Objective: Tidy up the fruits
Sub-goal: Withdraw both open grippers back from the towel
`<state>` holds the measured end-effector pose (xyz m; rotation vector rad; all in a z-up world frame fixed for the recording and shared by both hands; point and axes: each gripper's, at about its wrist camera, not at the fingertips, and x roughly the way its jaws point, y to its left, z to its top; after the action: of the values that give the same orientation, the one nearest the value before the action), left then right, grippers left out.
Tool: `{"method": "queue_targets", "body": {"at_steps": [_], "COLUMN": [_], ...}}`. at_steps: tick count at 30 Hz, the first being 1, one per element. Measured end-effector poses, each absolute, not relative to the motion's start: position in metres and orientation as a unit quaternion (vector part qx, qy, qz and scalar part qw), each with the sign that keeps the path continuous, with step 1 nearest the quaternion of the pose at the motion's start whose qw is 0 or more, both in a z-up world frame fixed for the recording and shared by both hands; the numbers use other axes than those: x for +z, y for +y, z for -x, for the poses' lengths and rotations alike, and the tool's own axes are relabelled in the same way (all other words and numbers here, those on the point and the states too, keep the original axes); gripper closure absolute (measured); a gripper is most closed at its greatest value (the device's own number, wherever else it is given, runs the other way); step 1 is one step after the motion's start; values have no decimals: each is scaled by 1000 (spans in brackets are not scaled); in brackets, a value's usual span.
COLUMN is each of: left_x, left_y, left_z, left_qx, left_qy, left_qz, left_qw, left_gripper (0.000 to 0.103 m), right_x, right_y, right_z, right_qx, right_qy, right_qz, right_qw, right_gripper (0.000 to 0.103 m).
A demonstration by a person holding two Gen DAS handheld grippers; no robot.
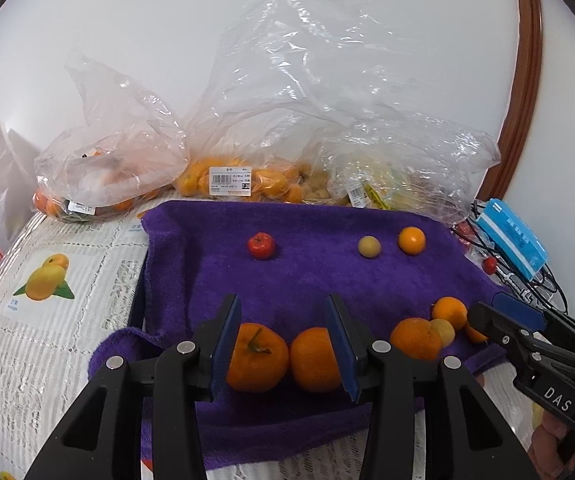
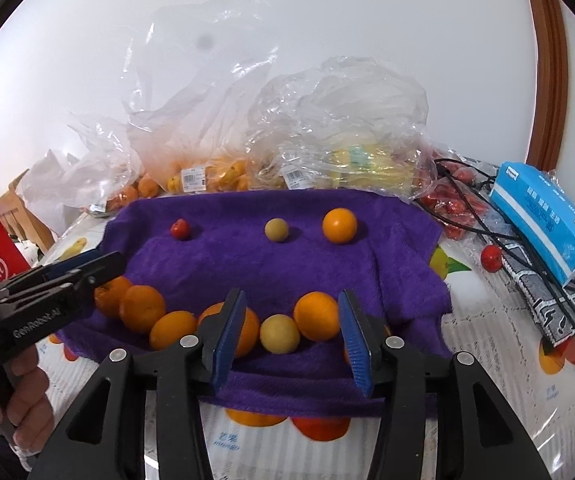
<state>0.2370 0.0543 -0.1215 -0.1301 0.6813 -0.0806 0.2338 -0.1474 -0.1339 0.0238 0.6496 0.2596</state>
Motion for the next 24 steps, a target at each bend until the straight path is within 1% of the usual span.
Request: {"method": "queue_targets", "body": {"at_steps": [12,16,21,23,24], "left_x": [-123,-121,-107,-98,-90], "left_y": [46,50,61,60,58], "left_z": [-201,-185,-159,-148,-140], "left_qx": [-44,-31,-24,-24,-25], "left_qy": [330,323,327,328,323], "left_qz": [68,73,113,112,104], "left_qw": [940,943,938,938,940], "left_gripper": [61,61,61,60,57], "right_x": [-142,-142,-129,-120,-113], "right_y": [-157,-163,-173,-173,-172], "right_z": [-209,-194,-172,-164,-158], "right_qx": [117,109,93,94,93], "right_qy": [322,318,325,332,336], "right_qz": [-42,-51,-71,-66,-58], "right_qw": [938,940,938,936,935], "right_gripper": [53,48,42,41,41]}}
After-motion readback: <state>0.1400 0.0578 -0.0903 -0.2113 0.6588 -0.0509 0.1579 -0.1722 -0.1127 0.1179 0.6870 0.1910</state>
